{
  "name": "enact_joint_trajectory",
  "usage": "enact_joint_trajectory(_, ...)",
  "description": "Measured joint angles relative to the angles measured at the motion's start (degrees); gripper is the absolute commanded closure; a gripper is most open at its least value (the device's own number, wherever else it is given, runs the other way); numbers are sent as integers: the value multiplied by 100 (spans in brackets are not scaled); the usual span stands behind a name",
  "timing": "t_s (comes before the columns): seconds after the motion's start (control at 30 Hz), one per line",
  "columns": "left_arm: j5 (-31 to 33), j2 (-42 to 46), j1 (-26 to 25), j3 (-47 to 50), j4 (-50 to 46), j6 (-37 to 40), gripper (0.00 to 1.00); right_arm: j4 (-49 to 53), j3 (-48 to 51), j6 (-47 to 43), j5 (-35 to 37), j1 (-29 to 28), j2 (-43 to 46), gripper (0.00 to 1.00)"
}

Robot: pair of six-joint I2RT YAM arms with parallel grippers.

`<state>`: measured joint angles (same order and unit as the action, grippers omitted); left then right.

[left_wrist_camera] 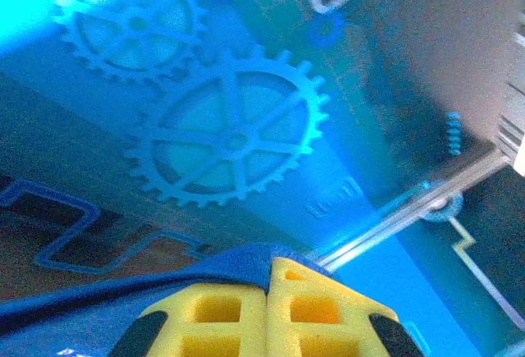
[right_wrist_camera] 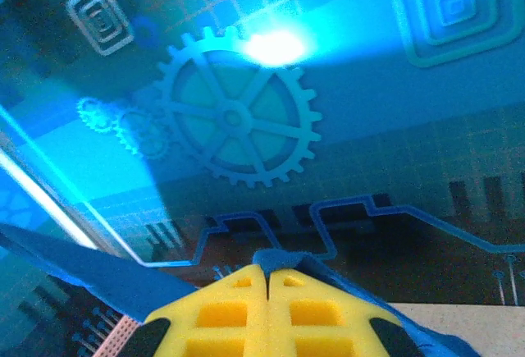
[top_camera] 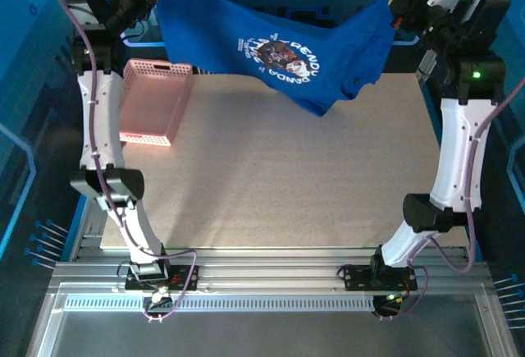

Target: Fold and stack the t-shirts

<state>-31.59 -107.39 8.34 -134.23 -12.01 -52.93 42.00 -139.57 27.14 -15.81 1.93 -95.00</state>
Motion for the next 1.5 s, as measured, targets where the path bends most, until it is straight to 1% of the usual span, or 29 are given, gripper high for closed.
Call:
enact_joint_trajectory(0.1,-149,802,2,1368,387,138,100,-52,938,-138,-149,2,662,100)
enact_joint_trajectory(0.2,-216,1495,2,2938,601,297,100,-35,2133,-258,-332,0,1370,100)
enact_joint_trajectory(0.3,-251,2173,2,4752,730,415,100,-20,3665,-321,-514,0,2127,100)
enact_joint_trajectory(0.37,-234,2643,2,6008,745,553,100,7,4983,-319,-588,0,2739,100)
enact_joint_trajectory(0.47,-146,3373,2,7715,494,813,100,149,6832,-227,-555,2,3613,100)
enact_joint_trajectory(0.53,-26,3794,2,8585,199,992,100,435,7823,-149,-450,4,4127,100)
enact_joint_trajectory(0.67,396,4527,9,9788,-428,1152,100,1025,9088,68,-101,160,4929,100)
enact_joint_trajectory(0.77,848,4894,15,10338,-809,1093,100,1259,9680,293,55,363,5217,100)
enact_joint_trajectory(0.87,1276,4968,20,10657,-1137,988,100,1397,10069,474,227,470,5187,99)
enact_joint_trajectory(0.9,1414,4953,20,10734,-1226,944,95,1445,10131,518,282,492,5121,96)
enact_joint_trajectory(0.93,1541,4911,20,10791,-1307,925,84,1493,10146,573,361,498,5012,87)
enact_joint_trajectory(1.0,1709,4763,24,10826,-1397,857,71,1495,10146,651,490,518,4769,79)
enact_joint_trajectory(1.03,1805,4664,31,10826,-1434,826,54,1495,10146,695,538,529,4651,68)
enact_joint_trajectory(1.07,1897,4594,31,10824,-1482,804,39,1495,10146,741,579,540,4527,54)
enact_joint_trajectory(1.13,2055,4553,35,10808,-1633,750,29,1499,10144,745,625,562,4382,38)
enact_joint_trajectory(1.17,2120,4586,35,10775,-1749,732,23,1506,10131,772,651,566,4341,34)
enact_joint_trajectory(1.2,2173,4640,35,10734,-1838,686,19,1545,10100,787,678,566,4328,30)
enact_joint_trajectory(1.27,2258,4905,37,10590,-2063,625,17,1709,9932,826,708,573,4343,27)
enact_joint_trajectory(1.37,2277,5263,35,10334,-2271,520,16,1937,9659,870,732,575,4413,27)
enact_joint_trajectory(1.5,2203,5285,35,10220,-2310,479,17,2208,9569,894,752,575,4450,28)
